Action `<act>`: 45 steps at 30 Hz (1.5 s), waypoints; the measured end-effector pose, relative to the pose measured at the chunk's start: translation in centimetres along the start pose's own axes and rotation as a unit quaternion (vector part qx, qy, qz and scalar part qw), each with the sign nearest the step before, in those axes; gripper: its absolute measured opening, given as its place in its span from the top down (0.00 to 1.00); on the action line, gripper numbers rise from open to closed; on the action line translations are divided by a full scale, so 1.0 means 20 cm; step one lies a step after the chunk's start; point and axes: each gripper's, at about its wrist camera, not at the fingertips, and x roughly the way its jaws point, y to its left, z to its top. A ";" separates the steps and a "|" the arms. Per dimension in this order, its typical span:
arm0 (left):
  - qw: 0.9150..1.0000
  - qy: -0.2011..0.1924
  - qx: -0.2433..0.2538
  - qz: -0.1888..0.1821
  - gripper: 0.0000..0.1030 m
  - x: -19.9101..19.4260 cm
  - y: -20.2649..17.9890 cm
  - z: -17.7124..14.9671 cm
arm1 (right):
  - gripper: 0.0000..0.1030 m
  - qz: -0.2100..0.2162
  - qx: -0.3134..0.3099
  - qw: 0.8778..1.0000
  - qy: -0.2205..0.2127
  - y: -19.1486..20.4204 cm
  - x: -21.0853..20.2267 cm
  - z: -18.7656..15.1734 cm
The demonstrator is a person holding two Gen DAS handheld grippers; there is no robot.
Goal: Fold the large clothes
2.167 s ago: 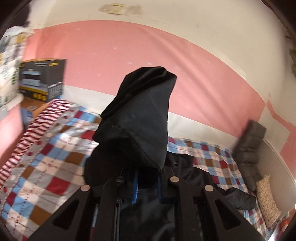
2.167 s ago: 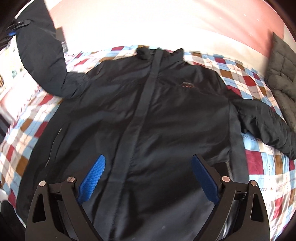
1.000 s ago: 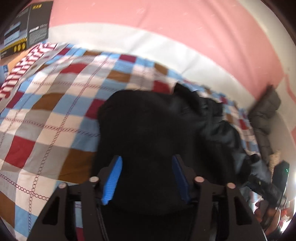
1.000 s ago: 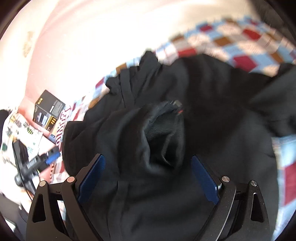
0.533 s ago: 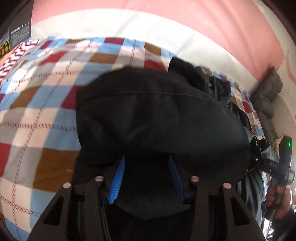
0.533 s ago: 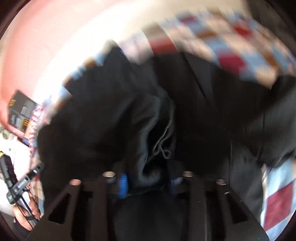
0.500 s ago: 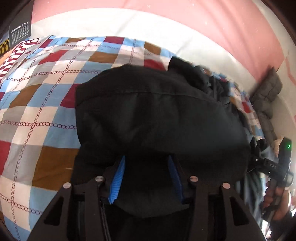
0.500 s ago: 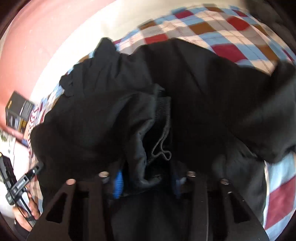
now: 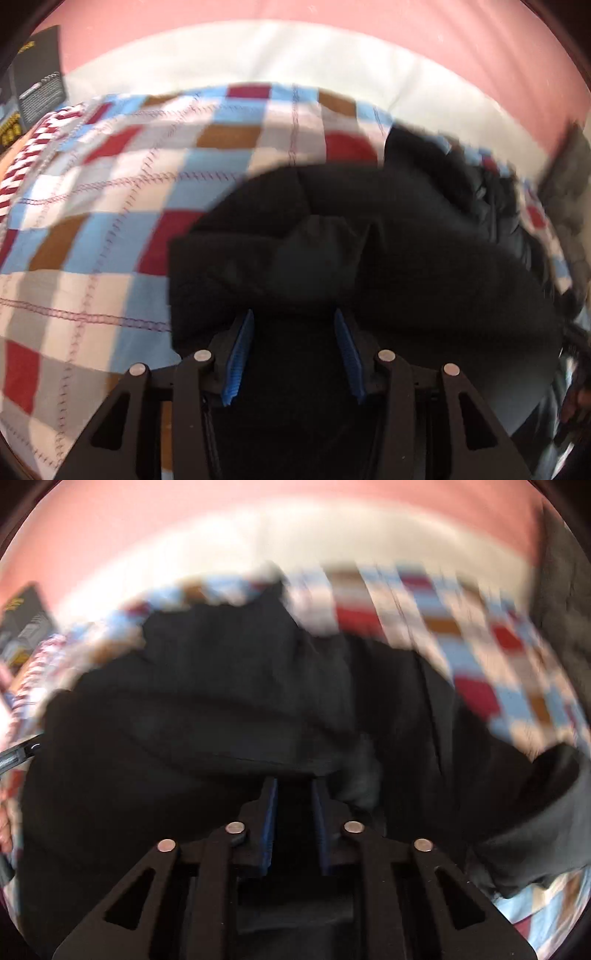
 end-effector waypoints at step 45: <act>0.996 -0.022 0.028 -0.085 0.47 -1.19 -0.62 -0.78 | 0.31 0.041 0.180 0.981 -0.063 -0.94 -1.23 -0.99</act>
